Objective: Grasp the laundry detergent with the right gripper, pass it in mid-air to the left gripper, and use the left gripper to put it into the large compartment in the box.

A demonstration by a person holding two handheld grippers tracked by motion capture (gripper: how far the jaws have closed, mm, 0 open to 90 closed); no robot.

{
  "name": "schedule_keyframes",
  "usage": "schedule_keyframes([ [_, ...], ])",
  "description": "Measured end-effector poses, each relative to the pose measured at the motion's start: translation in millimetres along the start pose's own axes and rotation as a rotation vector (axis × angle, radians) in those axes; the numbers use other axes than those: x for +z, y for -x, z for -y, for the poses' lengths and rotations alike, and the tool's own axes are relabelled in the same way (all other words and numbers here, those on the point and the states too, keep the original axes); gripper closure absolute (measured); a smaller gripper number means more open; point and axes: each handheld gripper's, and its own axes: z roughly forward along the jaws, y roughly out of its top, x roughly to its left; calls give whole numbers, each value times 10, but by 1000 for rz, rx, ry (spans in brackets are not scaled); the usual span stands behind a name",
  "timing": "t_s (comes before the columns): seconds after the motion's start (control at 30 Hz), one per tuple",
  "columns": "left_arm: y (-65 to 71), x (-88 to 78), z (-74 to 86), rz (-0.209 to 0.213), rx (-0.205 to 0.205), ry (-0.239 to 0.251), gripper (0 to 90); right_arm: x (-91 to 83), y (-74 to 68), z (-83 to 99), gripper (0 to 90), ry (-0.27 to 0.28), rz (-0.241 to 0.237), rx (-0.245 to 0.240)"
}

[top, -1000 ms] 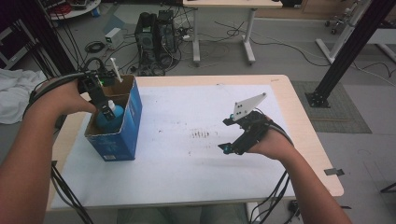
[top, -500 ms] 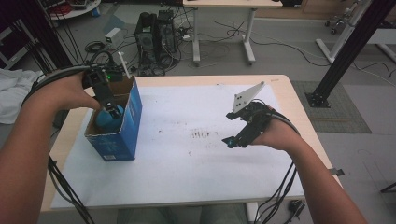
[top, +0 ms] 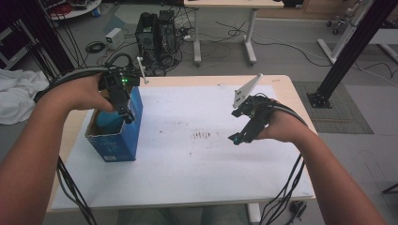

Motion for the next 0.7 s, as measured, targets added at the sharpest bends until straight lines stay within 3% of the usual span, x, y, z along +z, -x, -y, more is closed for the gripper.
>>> schedule_keyframes([
  [0.1, 40, 46, -82, 5, 32, -9, 75, 31, 17, -19, 127, -43, -9, -5],
  [0.17, 67, 85, -130, 10, 30, -2, 69, 63, 32, -37, 127, -69, -7, -20],
  [0.4, 113, 208, -298, 43, 65, -2, 53, 121, 93, -99, 127, -106, -17, -19],
  [0.53, 139, 286, -406, 22, 94, 7, 53, 169, 117, -126, 127, -127, -22, -17],
  [0.7, 182, 420, -540, 27, 132, 1, 53, 220, 143, -153, 127, -155, -27, -18],
])
